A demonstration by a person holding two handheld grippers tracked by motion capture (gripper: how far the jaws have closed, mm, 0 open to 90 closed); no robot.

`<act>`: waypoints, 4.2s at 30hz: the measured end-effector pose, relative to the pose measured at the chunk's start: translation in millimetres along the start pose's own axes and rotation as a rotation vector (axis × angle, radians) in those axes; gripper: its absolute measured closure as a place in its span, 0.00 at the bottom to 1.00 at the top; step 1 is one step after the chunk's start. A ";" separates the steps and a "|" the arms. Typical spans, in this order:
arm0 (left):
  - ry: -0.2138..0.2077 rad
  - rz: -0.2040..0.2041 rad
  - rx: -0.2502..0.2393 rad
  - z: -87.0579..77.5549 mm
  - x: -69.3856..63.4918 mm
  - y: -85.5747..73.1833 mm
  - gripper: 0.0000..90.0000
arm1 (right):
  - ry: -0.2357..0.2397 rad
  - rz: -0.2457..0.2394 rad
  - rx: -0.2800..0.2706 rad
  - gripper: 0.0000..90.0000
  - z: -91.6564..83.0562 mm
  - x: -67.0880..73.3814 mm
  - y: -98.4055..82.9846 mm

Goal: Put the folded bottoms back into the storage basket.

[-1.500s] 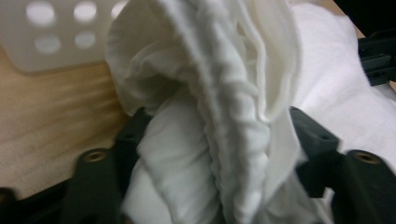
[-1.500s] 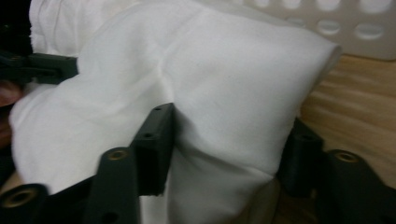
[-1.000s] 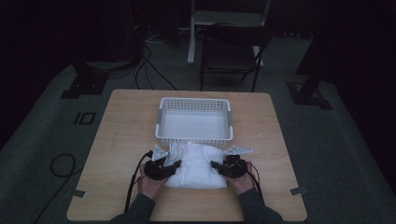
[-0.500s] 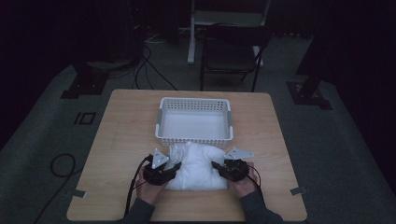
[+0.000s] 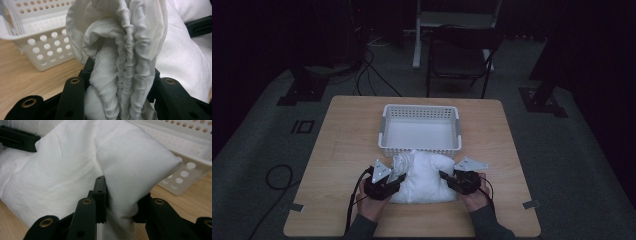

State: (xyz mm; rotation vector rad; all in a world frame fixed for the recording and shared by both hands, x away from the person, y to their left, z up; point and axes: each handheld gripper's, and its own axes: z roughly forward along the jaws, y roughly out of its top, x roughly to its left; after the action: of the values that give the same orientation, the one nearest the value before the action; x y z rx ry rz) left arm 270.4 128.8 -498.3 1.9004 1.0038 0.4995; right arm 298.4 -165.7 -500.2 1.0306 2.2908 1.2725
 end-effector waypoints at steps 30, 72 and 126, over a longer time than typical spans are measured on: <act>-0.016 0.012 -0.083 -22.9 0.2 20.3 0.65 | 0.000 -0.040 -0.084 0.79 -22.1 7.3 24.4; -0.026 0.003 -0.126 -26.8 23.1 57.1 0.65 | -0.029 -0.045 -0.130 0.80 -23.7 0.8 64.8; -0.015 -0.023 -0.174 -8.8 45.6 99.7 0.66 | -0.080 -0.017 -0.169 0.80 -15.6 -24.5 105.1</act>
State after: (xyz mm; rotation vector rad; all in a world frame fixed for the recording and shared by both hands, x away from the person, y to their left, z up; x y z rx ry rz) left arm 335.3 144.0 -410.8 1.7338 0.9407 0.5402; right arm 351.9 -156.9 -405.5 0.9826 2.0879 1.3658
